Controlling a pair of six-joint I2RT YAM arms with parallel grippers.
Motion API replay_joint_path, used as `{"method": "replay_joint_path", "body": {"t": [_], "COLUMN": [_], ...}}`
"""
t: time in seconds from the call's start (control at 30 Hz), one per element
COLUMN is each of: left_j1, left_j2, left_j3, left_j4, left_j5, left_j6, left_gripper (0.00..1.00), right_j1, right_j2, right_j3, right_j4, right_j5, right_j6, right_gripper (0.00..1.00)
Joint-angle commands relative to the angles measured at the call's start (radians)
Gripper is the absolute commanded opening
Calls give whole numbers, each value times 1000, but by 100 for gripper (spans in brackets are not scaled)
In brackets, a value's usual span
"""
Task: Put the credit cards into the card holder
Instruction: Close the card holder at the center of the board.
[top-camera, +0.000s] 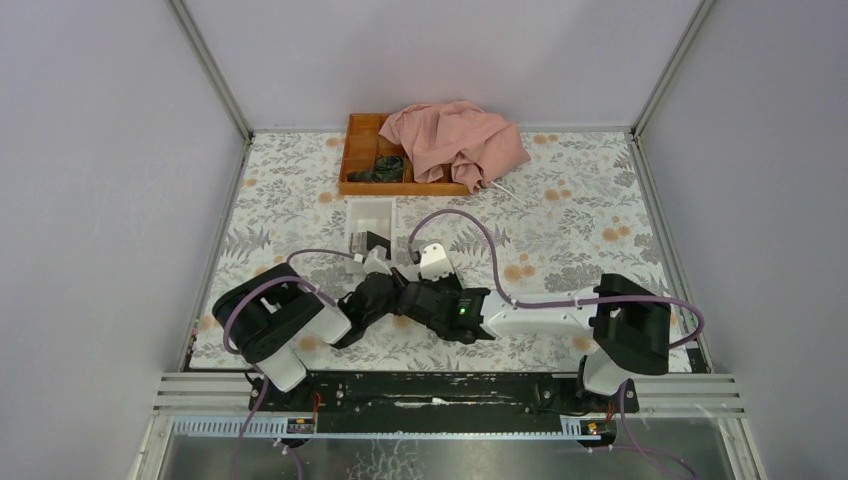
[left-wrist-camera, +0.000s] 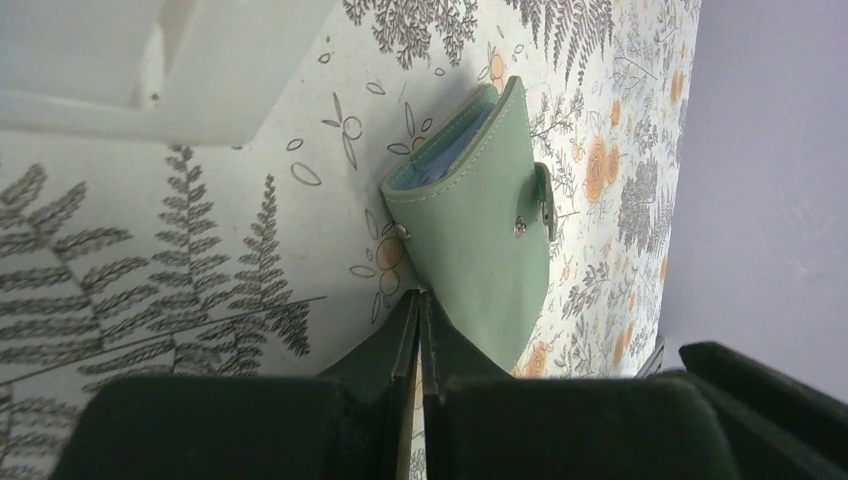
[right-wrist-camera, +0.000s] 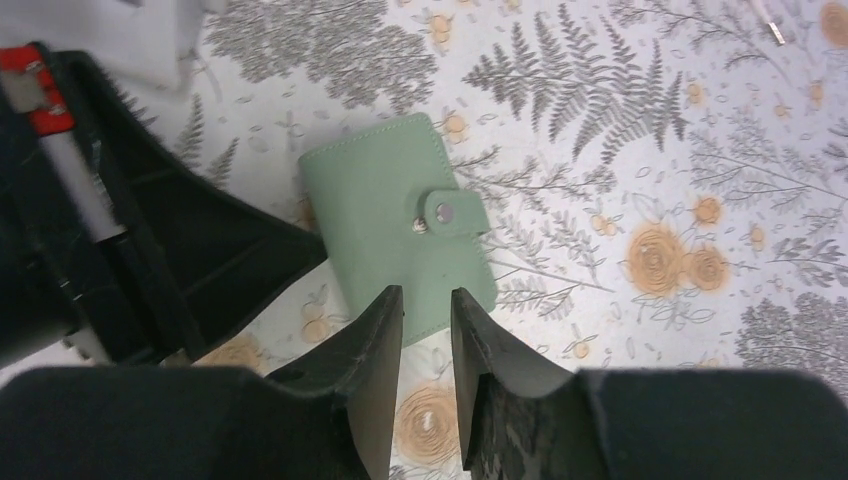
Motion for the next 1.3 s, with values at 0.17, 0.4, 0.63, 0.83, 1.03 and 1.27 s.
{"method": "replay_joint_path", "body": {"t": [0.17,0.4,0.63,0.83,1.03,1.27], "left_j1": [-13,-13,-13,-13,-14,-12], "left_j2": [90,137,163,179,194,197], "left_j3": [72,126,152,163,167,167], "left_j4": [-181,-200,-212,-214,-209,-208], "left_j5": [-14,-11,-9,-4,5,12], "left_j6": [75,97,112,118,124,128], "left_gripper": [7,7,7,7,7,7], "right_j1": [-132,-168,-199,-216,-233,-249], "right_j2": [-28,24,77,104,115,143], "right_j3": [-47,-11,8,19,30,54], "right_j4": [77,87,74,76,81,69], "right_j5": [-58,-93,-113,-98,-83,-74], "right_j6": [-125,-150,-147,-157,-172,-182], "right_gripper": [33,33,39,39,37,35]}}
